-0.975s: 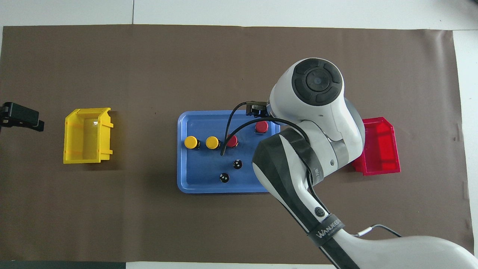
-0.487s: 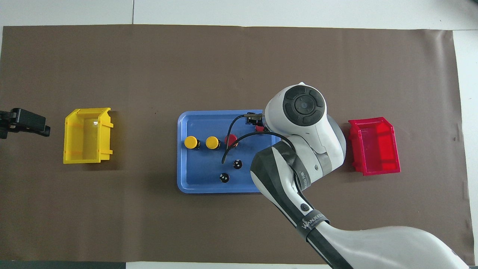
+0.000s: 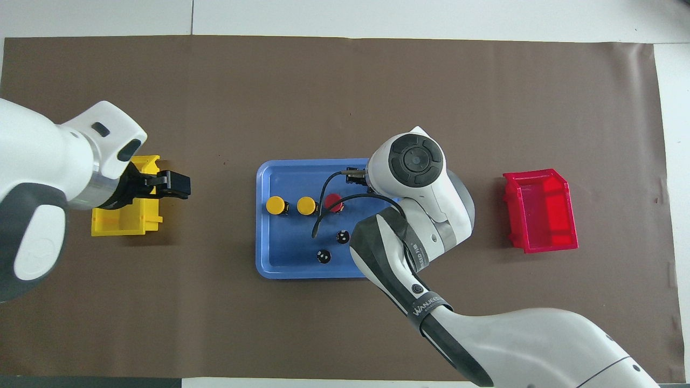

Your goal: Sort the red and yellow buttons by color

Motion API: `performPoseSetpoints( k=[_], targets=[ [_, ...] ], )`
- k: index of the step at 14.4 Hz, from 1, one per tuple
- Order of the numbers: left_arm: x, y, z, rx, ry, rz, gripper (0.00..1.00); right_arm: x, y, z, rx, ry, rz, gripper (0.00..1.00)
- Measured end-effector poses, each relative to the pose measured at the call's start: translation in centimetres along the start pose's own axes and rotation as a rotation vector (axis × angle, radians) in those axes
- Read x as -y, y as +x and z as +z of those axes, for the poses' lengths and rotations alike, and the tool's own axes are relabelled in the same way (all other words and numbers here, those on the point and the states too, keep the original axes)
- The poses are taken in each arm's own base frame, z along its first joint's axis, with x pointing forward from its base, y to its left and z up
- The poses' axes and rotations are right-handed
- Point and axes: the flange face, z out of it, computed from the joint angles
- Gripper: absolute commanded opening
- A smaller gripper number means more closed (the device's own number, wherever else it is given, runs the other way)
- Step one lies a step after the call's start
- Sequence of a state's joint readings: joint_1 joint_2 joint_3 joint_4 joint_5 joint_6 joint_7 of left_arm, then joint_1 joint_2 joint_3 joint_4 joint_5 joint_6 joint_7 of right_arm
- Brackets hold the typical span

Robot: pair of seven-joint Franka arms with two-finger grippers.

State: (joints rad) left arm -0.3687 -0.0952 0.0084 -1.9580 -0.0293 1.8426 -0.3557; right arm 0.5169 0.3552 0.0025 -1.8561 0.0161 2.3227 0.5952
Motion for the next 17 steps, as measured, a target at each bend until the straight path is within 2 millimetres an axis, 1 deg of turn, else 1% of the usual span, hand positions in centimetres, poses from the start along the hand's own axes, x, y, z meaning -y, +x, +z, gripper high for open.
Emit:
performPoseSetpoints(
  k=[1, 4, 6, 7, 9, 10, 11, 12, 13, 14, 15, 16, 17],
  targets=[
    [-1.3, 0.1, 1.7, 0.001, 0.001, -0.004, 1.00, -0.1, 0.0, 0.0, 0.001, -0.001, 0.001, 0.54],
    [-2.7, 2.0, 6.4, -0.023, -0.028, -0.016, 1.00, -0.3, 0.1, 0.1, 0.005, -0.006, 0.005, 0.32],
    [-4.6, 2.6, 9.3, -0.032, -0.039, -0.002, 1.00, -0.5, 0.1, 0.2, 0.014, -0.013, 0.007, 0.20],
    [-5.5, 2.6, 10.1, -0.031, -0.038, 0.006, 1.00, -0.6, 0.1, 0.2, 0.021, -0.018, 0.008, 0.20],
    [-6.4, 2.3, 11.0, -0.022, -0.034, 0.021, 1.00, -1.0, 0.4, -0.4, 0.043, -0.035, 0.011, 0.20],
    [-7.0, 2.1, 11.3, -0.018, -0.032, 0.032, 1.00, -1.3, 1.0, -1.4, 0.053, -0.042, 0.007, 0.20],
    [-7.8, 1.8, 11.6, -0.016, -0.032, 0.042, 1.00, -2.1, 2.0, -3.0, 0.058, -0.045, -0.003, 0.20],
    [-8.4, 1.6, 11.9, -0.018, -0.032, 0.049, 1.00, -3.6, 3.1, -5.3, 0.059, -0.046, -0.026, 0.20],
    [-8.8, 1.5, 12.3, -0.019, -0.033, 0.053, 1.00, -6.2, 4.2, -7.8, 0.067, -0.050, -0.059, 0.20],
    [-9.1, 1.6, 12.6, -0.022, -0.035, 0.055, 1.00, -9.5, 5.0, -10.3, 0.084, -0.056, -0.088, 0.20],
    [-9.3, 1.6, 13.0, -0.022, -0.036, 0.058, 1.00, -13.4, 5.4, -12.7, 0.107, -0.062, -0.109, 0.20],
    [-9.5, 1.6, 13.3, -0.021, -0.036, 0.061, 1.00, -17.4, 5.5, -14.5, 0.128, -0.064, -0.128, 0.20],
    [-9.8, 1.5, 13.6, -0.019, -0.035, 0.065, 1.00, -21.0, 5.2, -15.7, 0.142, -0.060, -0.150, 0.20]
  ],
)
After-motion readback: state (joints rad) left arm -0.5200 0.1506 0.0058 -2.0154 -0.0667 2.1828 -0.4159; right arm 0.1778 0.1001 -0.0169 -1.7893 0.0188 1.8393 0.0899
